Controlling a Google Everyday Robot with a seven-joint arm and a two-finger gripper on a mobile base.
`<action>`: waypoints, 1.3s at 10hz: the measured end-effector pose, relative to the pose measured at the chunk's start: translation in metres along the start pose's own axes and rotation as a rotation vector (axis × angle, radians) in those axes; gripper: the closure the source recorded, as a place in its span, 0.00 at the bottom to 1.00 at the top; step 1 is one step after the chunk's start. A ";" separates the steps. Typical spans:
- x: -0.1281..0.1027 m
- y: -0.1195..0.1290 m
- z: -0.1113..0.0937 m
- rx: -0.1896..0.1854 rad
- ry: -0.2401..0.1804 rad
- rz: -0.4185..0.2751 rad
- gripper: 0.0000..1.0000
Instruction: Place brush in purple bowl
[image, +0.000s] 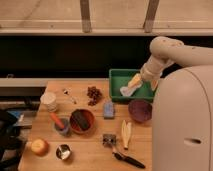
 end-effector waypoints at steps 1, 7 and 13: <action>0.000 0.001 0.000 -0.001 0.000 -0.001 0.20; 0.034 0.071 0.035 -0.011 0.077 -0.200 0.20; 0.094 0.103 0.103 0.043 0.206 -0.353 0.20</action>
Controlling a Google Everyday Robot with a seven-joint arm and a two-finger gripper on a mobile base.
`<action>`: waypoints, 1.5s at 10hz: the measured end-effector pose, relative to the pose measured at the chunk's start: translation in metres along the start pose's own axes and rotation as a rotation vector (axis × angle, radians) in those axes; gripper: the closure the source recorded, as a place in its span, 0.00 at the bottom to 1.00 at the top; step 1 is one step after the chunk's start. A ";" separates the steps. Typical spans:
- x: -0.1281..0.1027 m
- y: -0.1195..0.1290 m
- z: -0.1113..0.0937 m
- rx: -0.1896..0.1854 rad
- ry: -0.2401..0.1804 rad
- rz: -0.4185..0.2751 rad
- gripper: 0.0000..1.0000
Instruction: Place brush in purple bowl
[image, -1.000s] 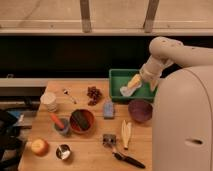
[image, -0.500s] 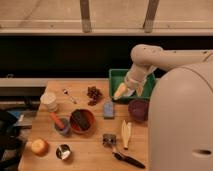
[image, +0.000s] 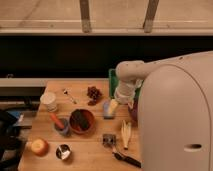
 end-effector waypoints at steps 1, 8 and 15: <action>0.001 0.000 0.001 0.002 0.001 -0.004 0.20; 0.027 0.022 0.032 -0.052 0.052 -0.027 0.20; 0.074 0.066 0.068 -0.128 0.107 -0.027 0.20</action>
